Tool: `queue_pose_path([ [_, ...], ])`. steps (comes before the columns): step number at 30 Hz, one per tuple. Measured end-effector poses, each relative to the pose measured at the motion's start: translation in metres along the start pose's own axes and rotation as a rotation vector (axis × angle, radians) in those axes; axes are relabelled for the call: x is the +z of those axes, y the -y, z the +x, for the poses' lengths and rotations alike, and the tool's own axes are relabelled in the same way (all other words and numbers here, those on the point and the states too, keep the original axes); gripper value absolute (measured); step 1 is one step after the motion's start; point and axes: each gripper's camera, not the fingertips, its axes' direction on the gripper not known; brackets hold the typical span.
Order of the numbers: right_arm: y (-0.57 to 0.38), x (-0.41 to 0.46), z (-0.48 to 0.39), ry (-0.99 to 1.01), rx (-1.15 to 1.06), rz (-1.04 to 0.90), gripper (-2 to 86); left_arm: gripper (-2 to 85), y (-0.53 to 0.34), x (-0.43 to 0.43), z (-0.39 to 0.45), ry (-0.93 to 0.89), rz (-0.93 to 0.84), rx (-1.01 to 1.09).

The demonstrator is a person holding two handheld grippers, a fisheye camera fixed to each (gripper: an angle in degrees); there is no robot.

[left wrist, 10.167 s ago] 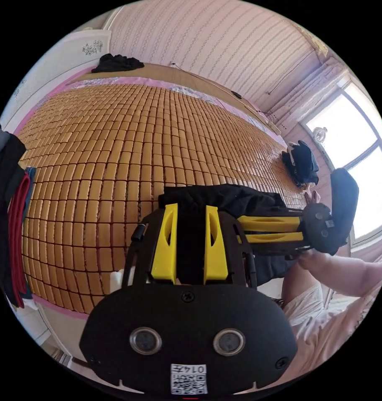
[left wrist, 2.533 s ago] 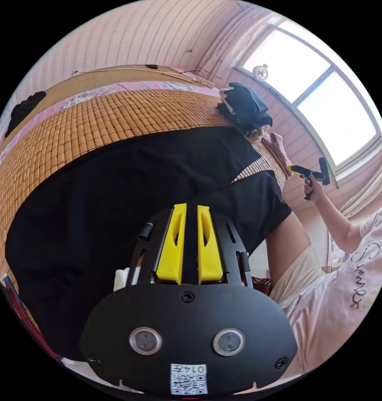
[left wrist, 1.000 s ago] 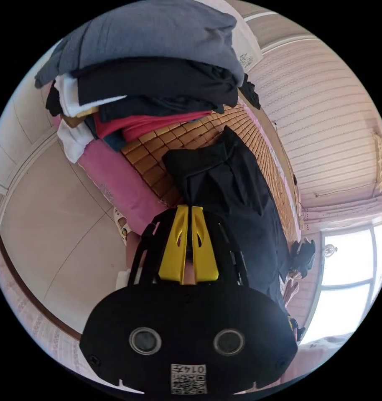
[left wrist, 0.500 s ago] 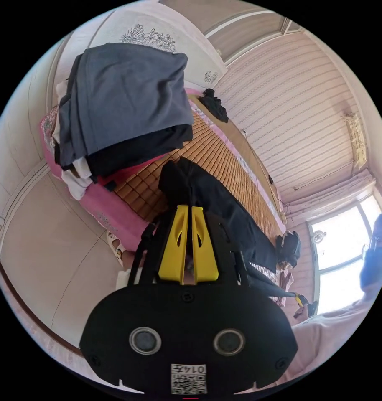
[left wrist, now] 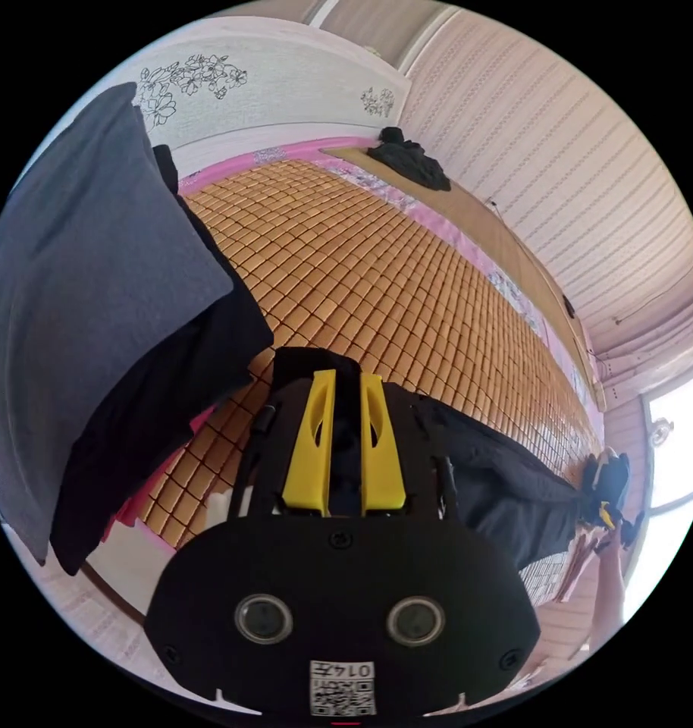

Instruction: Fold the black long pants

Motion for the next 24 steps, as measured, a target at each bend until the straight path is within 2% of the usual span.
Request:
queue_pose_path([
  [4, -0.018, 0.014, -0.016, 0.03, -0.112, -0.021, 10.8, 7.6, -0.013, -0.001, 0.017, 0.007, 0.054, 0.011],
  [7, -0.043, 0.02, -0.007, -0.073, -0.173, -0.053, 11.4, 6.8, -0.033, -0.026, 0.039, 0.035, 0.099, 0.117],
  [12, -0.077, 0.046, 0.034, -0.127, -0.052, -0.159, 11.5, 6.7, -0.09, -0.018, 0.107, -0.065, -0.052, 0.418],
  [13, -0.082, 0.048, 0.039, -0.133, -0.036, -0.14, 9.1, 6.9, -0.105, -0.002, 0.124, -0.06, -0.124, 0.469],
  [15, -0.085, 0.046, 0.04, -0.177, -0.008, -0.106, 4.0, 6.8, -0.121, 0.029, 0.145, 0.007, -0.234, 0.527],
  [16, -0.085, 0.046, 0.038, -0.204, -0.015, -0.107, 1.4, 6.5, -0.128, 0.047, 0.156, 0.105, -0.28, 0.555],
  [17, -0.084, 0.046, 0.036, -0.213, -0.036, -0.111, 0.2, 6.1, -0.131, 0.053, 0.164, 0.128, -0.275, 0.578],
  [21, -0.089, 0.032, 0.036, -0.218, -0.103, -0.121, -0.7, 2.8, -0.121, 0.055, 0.18, 0.167, -0.325, 0.585],
  [22, -0.095, 0.022, 0.041, -0.196, -0.117, -0.111, -0.7, 0.7, -0.122, 0.056, 0.183, 0.249, -0.341, 0.625],
  [24, -0.109, 0.009, 0.051, -0.161, -0.132, -0.116, -0.8, -0.3, -0.126, 0.054, 0.183, 0.285, -0.354, 0.667],
])
